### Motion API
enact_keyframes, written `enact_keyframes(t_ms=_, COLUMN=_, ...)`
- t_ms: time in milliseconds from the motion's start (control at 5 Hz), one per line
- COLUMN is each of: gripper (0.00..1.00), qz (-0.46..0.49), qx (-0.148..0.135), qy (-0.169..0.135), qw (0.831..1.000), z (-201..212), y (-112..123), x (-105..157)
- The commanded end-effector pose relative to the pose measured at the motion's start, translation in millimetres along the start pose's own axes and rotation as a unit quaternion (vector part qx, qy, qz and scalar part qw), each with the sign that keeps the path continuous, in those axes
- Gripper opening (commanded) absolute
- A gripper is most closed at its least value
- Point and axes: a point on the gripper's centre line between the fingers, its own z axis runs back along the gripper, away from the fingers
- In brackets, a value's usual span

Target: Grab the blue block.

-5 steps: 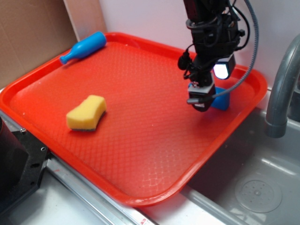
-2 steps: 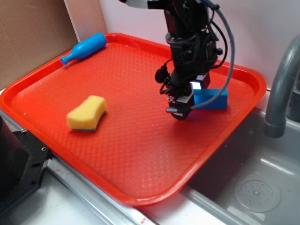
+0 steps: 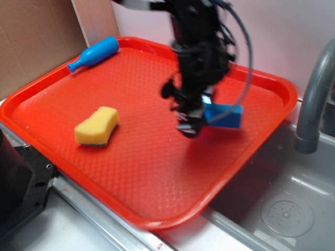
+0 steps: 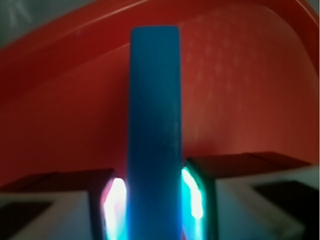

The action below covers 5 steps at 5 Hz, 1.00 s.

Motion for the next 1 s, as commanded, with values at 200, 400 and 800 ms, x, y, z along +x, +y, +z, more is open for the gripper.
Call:
enact_keyframes(t_ms=200, gripper=0.00, qz=0.340, qx=0.124, qy=-0.060, qw=0.930, z=105, y=-12, x=-78)
enact_keyframes(t_ms=400, gripper=0.00, qz=0.443, qx=0.159, qy=-0.024, qw=0.882, z=104, y=19, x=-88)
enact_keyframes(t_ms=800, gripper=0.00, qz=0.516, qx=0.175, qy=0.017, qw=0.838, z=102, y=55, x=-101)
